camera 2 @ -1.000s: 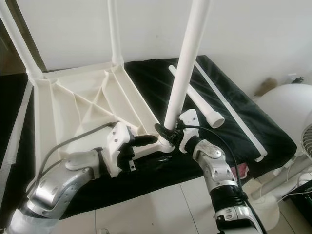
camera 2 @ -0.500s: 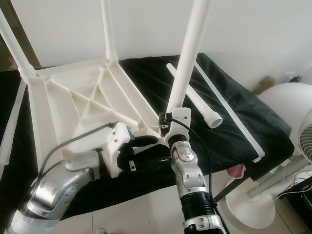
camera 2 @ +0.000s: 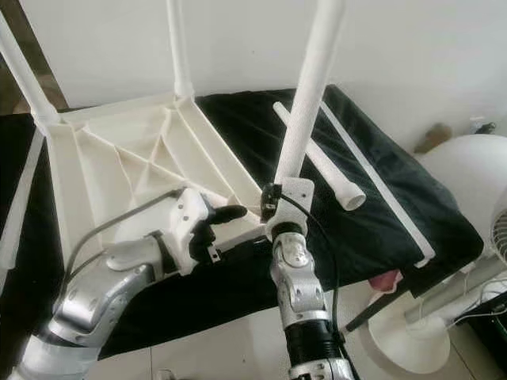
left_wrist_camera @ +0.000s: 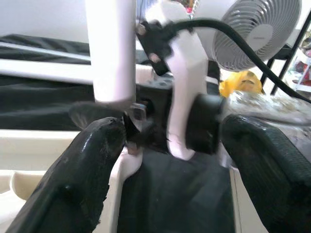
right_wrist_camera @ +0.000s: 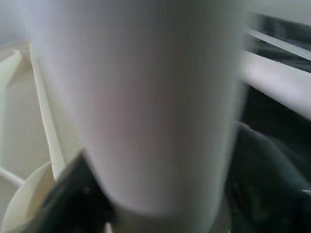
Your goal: Building children table
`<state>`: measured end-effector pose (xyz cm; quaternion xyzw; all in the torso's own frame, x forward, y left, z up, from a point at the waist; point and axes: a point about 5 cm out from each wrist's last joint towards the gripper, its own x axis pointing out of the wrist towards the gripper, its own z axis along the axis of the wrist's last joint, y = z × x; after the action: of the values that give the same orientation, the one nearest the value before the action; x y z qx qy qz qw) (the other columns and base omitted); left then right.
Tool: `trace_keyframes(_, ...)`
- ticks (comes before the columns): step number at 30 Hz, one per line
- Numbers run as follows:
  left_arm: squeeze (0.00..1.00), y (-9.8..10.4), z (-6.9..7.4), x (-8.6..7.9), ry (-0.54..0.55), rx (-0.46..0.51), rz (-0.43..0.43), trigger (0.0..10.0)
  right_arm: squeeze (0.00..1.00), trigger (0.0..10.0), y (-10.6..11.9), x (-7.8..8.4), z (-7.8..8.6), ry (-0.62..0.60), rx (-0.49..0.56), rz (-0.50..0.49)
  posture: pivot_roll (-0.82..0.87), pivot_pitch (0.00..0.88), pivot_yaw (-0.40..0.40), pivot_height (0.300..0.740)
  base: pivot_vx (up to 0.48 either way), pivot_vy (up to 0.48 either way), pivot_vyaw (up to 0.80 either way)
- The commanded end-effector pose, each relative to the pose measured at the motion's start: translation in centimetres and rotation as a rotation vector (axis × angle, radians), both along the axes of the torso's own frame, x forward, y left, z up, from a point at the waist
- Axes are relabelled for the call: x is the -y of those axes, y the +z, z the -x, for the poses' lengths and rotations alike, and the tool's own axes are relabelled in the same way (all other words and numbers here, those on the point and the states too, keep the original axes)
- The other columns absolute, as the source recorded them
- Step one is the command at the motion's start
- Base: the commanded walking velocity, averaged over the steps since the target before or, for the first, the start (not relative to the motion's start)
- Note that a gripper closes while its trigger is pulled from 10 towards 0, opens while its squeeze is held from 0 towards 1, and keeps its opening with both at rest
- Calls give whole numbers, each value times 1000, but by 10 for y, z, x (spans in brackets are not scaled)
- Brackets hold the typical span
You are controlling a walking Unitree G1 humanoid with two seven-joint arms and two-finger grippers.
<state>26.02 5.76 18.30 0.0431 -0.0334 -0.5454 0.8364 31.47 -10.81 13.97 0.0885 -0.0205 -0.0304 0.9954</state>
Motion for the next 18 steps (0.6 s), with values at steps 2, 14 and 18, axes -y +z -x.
trace_keyframes(2,0,1,-4,1,36,21,-2,10000,1000,10000,-2,9,2,40,0,-2,-27,74,-21,740,0,0,0)
trace_keyframes(14,0,1,-5,3,32,26,-1,10000,0,10000,5,34,-4,335,25,147,-33,59,-24,740,0,0,0)
trace_keyframes(18,0,-1,-4,3,17,40,-22,10000,0,10000,8,39,-7,443,51,230,-33,57,-25,740,0,0,0)
